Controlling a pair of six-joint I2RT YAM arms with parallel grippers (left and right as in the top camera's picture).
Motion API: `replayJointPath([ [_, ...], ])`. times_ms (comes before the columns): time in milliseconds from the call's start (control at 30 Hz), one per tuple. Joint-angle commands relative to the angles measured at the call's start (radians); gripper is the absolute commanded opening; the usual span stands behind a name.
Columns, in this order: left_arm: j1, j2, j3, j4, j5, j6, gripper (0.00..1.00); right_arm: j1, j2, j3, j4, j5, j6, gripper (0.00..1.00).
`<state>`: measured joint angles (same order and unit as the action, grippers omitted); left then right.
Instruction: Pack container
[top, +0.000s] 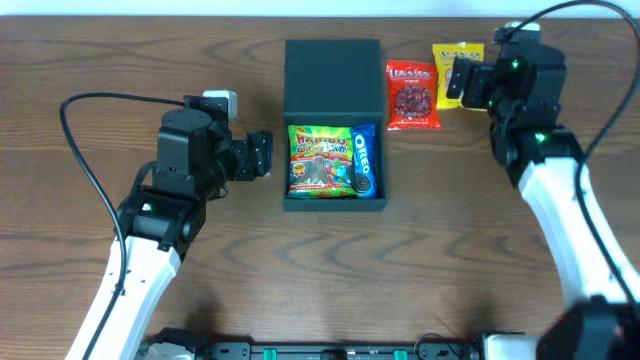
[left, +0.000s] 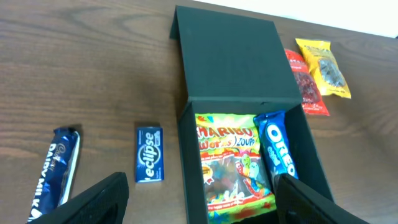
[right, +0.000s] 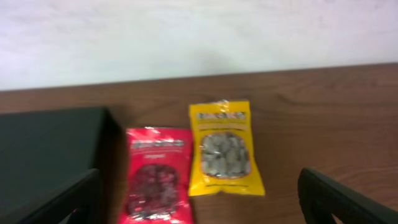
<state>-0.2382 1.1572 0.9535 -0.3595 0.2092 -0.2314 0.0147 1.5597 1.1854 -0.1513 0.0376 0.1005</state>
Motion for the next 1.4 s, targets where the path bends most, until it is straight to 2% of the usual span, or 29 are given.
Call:
replayJointPath([
  [0, 0.002, -0.008, 0.013, 0.0, -0.01, 0.018, 0.77, -0.042, 0.11, 0.065, 0.016, -0.019, -0.039, 0.97],
  [267, 0.002, -0.008, 0.013, -0.002, -0.01, 0.018, 0.79, -0.062, 0.472, 0.387, -0.006, -0.019, -0.05, 0.99],
  [367, 0.002, -0.008, 0.013, -0.002, -0.01, 0.018, 0.83, -0.062, 0.622, 0.517, -0.01, -0.019, -0.046, 0.98],
  [600, 0.002, -0.008, 0.013, -0.003, -0.01, 0.018, 0.87, -0.062, 0.759, 0.537, -0.002, -0.019, -0.003, 0.96],
  [800, 0.002, -0.008, 0.013, -0.003, -0.01, 0.018, 0.95, -0.058, 0.811, 0.537, -0.033, -0.019, 0.0, 0.94],
  [933, 0.002, -0.008, 0.013, -0.003, -0.006, 0.018, 0.96, -0.056, 0.82, 0.536, -0.066, -0.019, 0.0, 0.83],
  [1000, 0.002, -0.008, 0.013, -0.003, -0.006, 0.018, 0.96, -0.054, 0.821, 0.536, -0.074, -0.019, 0.0, 0.74],
  [1133, 0.002, -0.008, 0.013, -0.004, -0.006, 0.018, 0.96, -0.053, 0.821, 0.536, -0.116, -0.019, 0.0, 0.47],
  [1200, 0.002, -0.008, 0.013, -0.003, -0.006, 0.019, 0.98, -0.053, 0.821, 0.536, -0.148, -0.019, 0.0, 0.31],
  [1367, 0.002, -0.009, 0.013, -0.004, -0.006, 0.019, 0.98, -0.053, 0.821, 0.537, -0.181, -0.019, 0.007, 0.06],
])
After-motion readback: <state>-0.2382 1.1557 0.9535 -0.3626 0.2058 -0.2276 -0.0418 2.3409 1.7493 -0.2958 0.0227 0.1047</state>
